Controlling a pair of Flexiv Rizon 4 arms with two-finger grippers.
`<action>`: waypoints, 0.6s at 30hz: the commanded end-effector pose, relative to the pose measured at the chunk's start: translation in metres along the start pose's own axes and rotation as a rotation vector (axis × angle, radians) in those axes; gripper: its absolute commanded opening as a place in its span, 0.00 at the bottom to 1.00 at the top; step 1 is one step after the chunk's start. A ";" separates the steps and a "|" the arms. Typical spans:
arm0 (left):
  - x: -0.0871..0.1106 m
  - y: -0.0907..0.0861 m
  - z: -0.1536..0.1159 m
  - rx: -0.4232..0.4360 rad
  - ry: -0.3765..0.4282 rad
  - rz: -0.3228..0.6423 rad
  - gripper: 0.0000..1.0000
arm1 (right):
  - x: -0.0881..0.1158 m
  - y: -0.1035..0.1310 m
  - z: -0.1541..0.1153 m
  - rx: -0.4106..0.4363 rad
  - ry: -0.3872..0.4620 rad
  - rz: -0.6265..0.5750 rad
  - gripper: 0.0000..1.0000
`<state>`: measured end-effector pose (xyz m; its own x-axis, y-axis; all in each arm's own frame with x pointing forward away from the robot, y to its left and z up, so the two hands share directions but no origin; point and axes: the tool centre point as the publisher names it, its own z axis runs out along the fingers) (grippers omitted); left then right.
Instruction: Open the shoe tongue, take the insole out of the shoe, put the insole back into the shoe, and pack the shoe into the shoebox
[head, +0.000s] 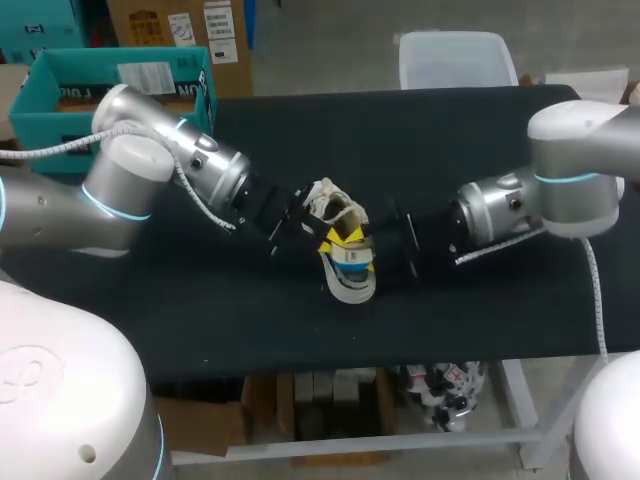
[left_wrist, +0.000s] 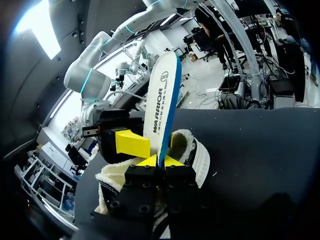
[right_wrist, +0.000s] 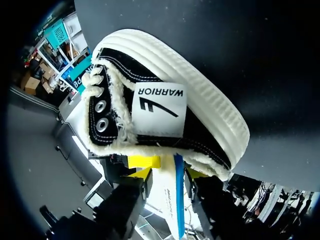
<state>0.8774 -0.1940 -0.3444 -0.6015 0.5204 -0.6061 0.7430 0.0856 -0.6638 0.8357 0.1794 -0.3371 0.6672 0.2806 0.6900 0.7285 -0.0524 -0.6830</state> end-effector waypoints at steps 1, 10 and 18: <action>0.002 -0.001 0.004 -0.004 -0.009 0.003 0.00 | -0.005 -0.018 -0.007 -0.036 0.008 -0.004 0.77; 0.003 -0.004 0.003 -0.001 -0.018 0.007 0.00 | -0.008 -0.021 -0.005 -0.037 0.015 -0.008 0.11; 0.004 -0.005 0.000 -0.003 -0.024 0.004 0.00 | -0.007 -0.018 -0.005 -0.039 0.020 -0.001 0.00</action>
<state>0.8726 -0.1932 -0.3420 -0.6037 0.5044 -0.6174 0.7459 0.0840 -0.6607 0.8190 0.1737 -0.3269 0.6690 0.2634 0.6950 0.7343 -0.0899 -0.6728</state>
